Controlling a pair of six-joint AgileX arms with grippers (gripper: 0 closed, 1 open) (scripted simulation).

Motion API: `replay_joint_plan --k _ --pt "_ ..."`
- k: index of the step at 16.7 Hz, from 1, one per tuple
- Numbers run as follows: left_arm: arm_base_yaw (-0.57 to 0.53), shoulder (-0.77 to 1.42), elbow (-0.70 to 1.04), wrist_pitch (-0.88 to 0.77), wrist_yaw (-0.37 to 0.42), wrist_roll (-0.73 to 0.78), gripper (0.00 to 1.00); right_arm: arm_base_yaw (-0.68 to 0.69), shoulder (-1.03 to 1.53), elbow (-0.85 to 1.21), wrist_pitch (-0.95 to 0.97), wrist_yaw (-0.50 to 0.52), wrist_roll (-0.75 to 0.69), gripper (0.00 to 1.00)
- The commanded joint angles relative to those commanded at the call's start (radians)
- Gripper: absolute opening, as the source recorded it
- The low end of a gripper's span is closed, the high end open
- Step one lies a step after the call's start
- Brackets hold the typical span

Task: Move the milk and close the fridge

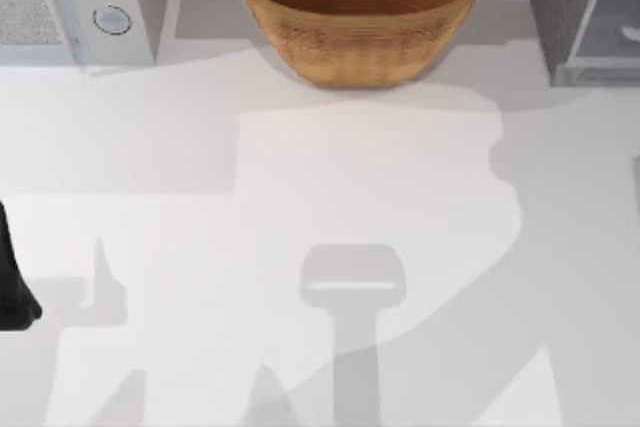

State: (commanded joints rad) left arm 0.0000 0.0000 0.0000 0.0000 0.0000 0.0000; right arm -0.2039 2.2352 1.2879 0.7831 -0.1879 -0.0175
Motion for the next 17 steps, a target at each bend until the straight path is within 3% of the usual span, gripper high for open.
replay_joint_plan --k 2,3,13,17 --pt "0.000 0.000 0.000 0.000 0.000 0.000 1.00 0.000 0.000 0.000 0.000 0.000 0.000 0.98" --pt "0.000 0.000 0.000 0.000 0.000 0.000 1.00 0.000 0.000 0.000 0.000 0.000 0.000 1.00" --pt "0.000 0.000 0.000 0.000 0.000 0.000 1.00 0.003 -0.011 -0.006 -0.003 0.001 0.000 1.00" --pt "0.000 0.000 0.000 0.000 0.000 0.000 1.00 0.018 -0.157 -0.086 -0.046 0.014 -0.001 1.00"
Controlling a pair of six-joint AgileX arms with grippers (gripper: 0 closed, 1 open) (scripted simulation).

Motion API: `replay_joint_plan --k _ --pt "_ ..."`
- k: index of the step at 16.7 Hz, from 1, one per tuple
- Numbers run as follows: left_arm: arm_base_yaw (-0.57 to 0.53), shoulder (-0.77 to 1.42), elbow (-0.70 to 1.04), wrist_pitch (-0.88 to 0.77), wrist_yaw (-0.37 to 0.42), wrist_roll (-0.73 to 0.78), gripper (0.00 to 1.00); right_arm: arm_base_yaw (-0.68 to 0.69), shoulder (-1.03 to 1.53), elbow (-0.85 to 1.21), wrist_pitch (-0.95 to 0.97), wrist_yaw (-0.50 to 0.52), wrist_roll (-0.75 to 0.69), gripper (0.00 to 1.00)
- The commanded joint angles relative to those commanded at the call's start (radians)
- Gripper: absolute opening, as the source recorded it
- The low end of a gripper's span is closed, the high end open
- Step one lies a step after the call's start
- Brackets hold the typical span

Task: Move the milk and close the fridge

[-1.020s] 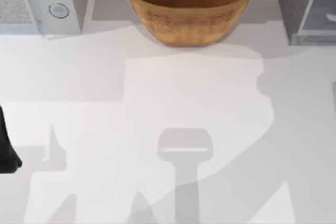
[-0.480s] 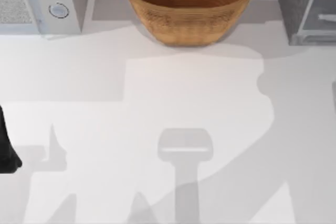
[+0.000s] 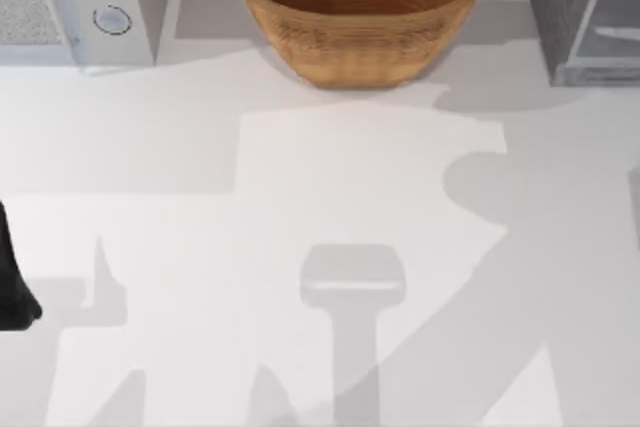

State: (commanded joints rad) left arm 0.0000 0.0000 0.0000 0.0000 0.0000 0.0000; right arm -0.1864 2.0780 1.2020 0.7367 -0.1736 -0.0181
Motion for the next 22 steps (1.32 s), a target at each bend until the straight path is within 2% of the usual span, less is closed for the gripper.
replay_joint_plan --k 5,15,19,22 --pt "0.000 0.000 0.000 0.000 0.000 0.000 1.00 0.030 -0.417 -0.213 -0.125 0.040 -0.006 1.00" --pt "0.000 0.000 0.000 0.000 0.000 0.000 1.00 0.132 -1.640 -0.856 -0.517 0.129 0.001 1.00" --pt "0.000 0.000 0.000 0.000 0.000 0.000 1.00 0.168 -1.938 -1.078 -0.657 0.156 0.011 1.00" --pt "0.000 0.000 0.000 0.000 0.000 0.000 1.00 0.183 -2.053 -1.179 -0.721 0.170 0.017 1.00"
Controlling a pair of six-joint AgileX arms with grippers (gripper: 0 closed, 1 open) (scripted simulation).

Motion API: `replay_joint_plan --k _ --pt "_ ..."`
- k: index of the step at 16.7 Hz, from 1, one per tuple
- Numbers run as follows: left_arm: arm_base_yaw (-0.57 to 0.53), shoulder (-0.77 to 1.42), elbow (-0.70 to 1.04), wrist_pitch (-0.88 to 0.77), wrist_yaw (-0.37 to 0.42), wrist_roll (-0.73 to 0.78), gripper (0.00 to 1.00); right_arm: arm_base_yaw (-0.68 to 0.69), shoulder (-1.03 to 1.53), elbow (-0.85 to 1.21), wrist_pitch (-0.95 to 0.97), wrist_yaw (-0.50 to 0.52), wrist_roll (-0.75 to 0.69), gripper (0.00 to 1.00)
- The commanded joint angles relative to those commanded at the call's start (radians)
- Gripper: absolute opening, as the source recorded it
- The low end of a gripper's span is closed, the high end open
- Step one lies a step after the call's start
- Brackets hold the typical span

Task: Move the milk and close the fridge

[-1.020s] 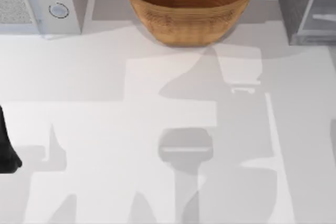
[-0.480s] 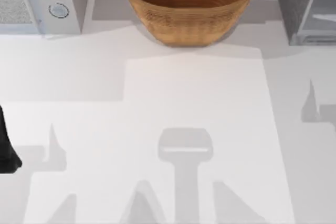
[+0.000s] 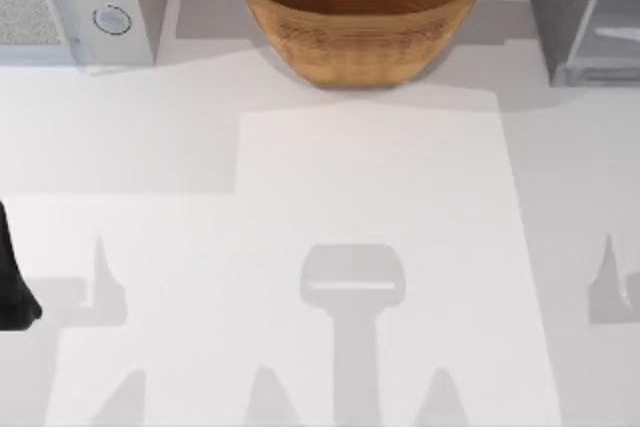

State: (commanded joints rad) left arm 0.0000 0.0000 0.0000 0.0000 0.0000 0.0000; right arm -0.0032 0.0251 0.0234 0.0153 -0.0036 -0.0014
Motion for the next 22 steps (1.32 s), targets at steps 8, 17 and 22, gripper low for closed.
replay_joint_plan --k 8,17,22 --pt "0.000 0.000 0.000 0.000 0.000 0.000 1.00 0.001 -0.032 -0.013 -0.026 0.002 0.001 1.00" --pt "0.000 0.000 0.000 0.000 0.000 0.000 1.00 0.001 -0.379 0.277 -0.571 0.005 -0.009 1.00" --pt "0.000 0.000 0.000 0.000 0.000 0.000 1.00 0.002 -0.615 0.469 -1.043 0.008 -0.014 1.00"
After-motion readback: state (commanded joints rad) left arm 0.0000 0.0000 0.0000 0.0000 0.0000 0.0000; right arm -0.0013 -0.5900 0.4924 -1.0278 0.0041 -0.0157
